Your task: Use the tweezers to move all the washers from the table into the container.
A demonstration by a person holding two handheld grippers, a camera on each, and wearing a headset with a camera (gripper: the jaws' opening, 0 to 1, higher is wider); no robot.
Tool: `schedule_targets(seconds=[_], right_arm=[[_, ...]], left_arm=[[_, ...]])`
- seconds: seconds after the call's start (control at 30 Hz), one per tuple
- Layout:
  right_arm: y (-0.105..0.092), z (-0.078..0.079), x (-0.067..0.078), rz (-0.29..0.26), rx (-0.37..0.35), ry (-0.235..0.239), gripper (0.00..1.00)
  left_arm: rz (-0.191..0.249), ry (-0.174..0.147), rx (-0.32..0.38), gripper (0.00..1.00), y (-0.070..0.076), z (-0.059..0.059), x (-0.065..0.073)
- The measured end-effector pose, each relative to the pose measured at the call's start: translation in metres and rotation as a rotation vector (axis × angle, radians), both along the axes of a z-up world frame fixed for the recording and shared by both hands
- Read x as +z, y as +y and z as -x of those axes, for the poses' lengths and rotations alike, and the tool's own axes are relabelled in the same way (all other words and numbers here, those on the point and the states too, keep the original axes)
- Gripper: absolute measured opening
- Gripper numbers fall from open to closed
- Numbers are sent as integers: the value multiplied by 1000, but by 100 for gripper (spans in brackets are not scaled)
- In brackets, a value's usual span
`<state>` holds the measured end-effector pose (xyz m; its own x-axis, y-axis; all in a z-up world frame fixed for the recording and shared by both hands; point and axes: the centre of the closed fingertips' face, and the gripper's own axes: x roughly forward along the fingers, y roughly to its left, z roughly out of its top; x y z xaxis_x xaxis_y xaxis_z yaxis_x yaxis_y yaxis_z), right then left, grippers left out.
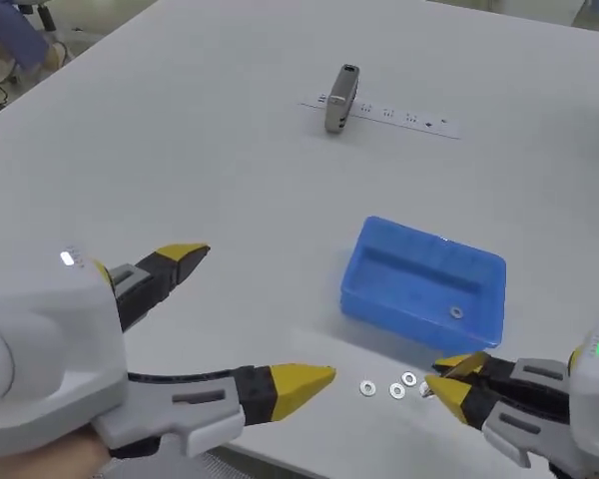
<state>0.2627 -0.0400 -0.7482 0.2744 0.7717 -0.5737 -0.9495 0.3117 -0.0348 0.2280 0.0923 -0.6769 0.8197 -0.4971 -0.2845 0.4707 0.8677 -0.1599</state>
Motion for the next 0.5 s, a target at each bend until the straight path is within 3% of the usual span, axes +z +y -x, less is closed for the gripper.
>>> schedule_targets(seconds=[0.23, 0.4, 0.5], right_arm=[[9, -27, 34, -36, 16, -54, 3], [11, -43, 39, -42, 10, -63, 3], [10, -56, 38, -58, -24, -37, 3]], left_arm=[[4, 2, 19, 97, 6, 2, -2], [6, 0, 25, 97, 7, 2, -2], [5, -2, 27, 97, 8, 3, -2]])
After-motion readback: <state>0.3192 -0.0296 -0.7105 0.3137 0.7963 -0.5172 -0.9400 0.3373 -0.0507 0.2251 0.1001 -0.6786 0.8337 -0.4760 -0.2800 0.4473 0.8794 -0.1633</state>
